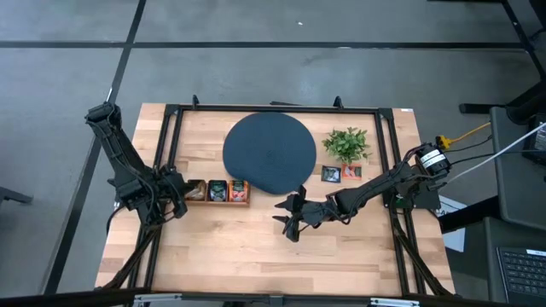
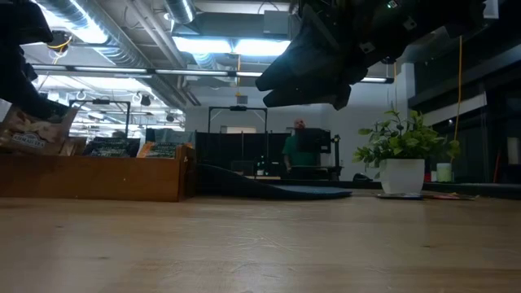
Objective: Pick & Place Tea
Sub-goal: Put the brown tea bag into the left section of the wooden organizer, then put the blue tea bag into the middle section of the wooden organizer
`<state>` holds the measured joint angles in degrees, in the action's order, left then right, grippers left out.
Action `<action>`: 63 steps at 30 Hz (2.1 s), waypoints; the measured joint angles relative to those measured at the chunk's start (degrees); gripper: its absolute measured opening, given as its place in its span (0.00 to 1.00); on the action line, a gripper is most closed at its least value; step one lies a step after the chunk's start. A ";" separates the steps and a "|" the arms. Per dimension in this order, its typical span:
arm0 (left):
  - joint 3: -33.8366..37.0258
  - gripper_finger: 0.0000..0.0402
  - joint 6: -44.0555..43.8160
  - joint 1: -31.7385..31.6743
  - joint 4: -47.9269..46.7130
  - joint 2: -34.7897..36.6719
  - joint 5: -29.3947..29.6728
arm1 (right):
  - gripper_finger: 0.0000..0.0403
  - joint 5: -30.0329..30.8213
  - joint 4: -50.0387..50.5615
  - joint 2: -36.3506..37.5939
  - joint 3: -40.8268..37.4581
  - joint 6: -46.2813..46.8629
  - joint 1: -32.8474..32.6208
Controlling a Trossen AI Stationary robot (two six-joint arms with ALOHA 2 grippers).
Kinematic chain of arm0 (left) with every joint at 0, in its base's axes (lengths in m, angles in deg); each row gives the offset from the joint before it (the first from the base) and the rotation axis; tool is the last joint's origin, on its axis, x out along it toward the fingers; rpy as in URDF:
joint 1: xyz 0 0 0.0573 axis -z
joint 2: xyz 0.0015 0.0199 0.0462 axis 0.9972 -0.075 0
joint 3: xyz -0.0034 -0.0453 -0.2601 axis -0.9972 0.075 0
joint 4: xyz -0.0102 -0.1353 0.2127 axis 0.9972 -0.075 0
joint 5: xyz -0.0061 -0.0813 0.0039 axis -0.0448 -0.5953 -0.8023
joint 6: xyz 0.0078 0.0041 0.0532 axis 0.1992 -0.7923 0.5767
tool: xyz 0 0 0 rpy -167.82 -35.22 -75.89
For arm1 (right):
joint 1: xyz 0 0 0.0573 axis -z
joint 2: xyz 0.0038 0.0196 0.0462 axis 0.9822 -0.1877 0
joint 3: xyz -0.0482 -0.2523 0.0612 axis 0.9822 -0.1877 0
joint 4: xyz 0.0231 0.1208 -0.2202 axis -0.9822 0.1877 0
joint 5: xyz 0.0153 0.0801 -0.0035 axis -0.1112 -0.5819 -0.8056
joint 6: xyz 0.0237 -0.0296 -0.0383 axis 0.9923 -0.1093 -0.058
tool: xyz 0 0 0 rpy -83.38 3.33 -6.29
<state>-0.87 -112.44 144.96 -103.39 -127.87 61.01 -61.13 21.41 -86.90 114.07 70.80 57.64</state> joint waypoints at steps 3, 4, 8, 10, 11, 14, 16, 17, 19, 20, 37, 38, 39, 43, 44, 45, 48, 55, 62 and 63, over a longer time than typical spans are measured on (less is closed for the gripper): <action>0.00 0.03 -0.01 -0.13 -0.47 0.00 0.56 | 0.45 0.30 -0.02 -0.02 0.00 0.03 -0.02; 0.00 0.04 0.00 -0.34 -0.49 0.00 0.98 | 0.45 0.31 0.00 -0.03 0.00 0.04 -0.02; 0.00 0.09 0.12 -1.90 -0.93 0.00 1.82 | 0.45 0.30 -0.02 -0.04 0.00 0.07 0.00; 0.00 0.12 0.14 -2.70 -1.02 0.00 1.82 | 0.45 0.30 -0.02 -0.04 0.00 0.06 -0.02; 0.00 0.14 0.14 -3.07 -1.11 0.00 1.82 | 0.45 0.28 -0.02 -0.04 0.00 0.07 -0.02; 0.02 0.19 0.14 -3.99 -1.34 0.00 1.82 | 0.45 0.28 -0.02 -0.04 0.00 0.09 -0.02; 0.02 0.22 0.14 -4.42 -1.52 0.00 1.82 | 0.45 0.27 -0.02 -0.04 0.00 0.09 0.00; 0.02 0.24 0.15 -4.65 -1.56 0.00 1.83 | 0.45 0.26 -0.02 -0.04 0.00 0.09 0.00; 0.02 0.26 0.13 -5.02 -1.51 0.00 1.84 | 0.45 0.26 -0.02 -0.04 0.00 0.09 -0.02; 0.02 0.27 0.07 -5.16 -1.37 0.00 1.84 | 0.45 0.24 -0.02 -0.04 0.00 0.09 -0.02; 0.02 0.24 27.21 -5.58 38.67 -1.03 7.26 | 0.44 2.04 3.81 -0.04 0.02 5.12 0.70; 0.02 0.24 29.72 -6.03 41.57 -1.71 7.31 | 0.43 2.06 5.37 -0.04 0.11 6.55 1.05; 0.02 0.24 32.08 -6.59 44.31 -2.55 7.31 | 0.42 2.09 8.32 -0.04 0.66 8.01 1.47; 0.02 0.22 40.55 -9.94 54.54 -7.22 6.02 | 0.38 2.16 27.50 -0.04 5.86 13.81 3.24; 0.02 0.22 42.32 -11.00 56.78 -8.59 5.25 | 0.37 2.16 32.60 -0.04 7.51 14.61 3.65; 0.02 0.21 44.06 -12.10 59.20 -9.95 4.40 | 0.36 2.18 37.72 -0.04 9.34 15.16 4.02; 0.02 0.21 48.42 -15.55 66.06 -14.36 1.64 | 0.34 2.73 49.64 -0.04 13.97 14.90 4.70; 0.02 0.21 56.83 -22.85 83.26 -25.21 -5.72 | 0.30 5.17 69.66 -0.04 17.07 19.98 6.02; -0.48 0.21 61.71 -28.13 95.69 -34.27 -13.20 | 0.26 5.19 74.31 -0.04 14.00 24.23 8.30; -0.88 0.21 61.69 -28.71 96.08 -35.23 -13.51 | 0.25 5.13 73.85 -0.04 13.01 24.11 8.94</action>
<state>-1.75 -50.75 116.26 -7.31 -163.10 47.50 -56.00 95.26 -86.94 127.08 94.92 66.58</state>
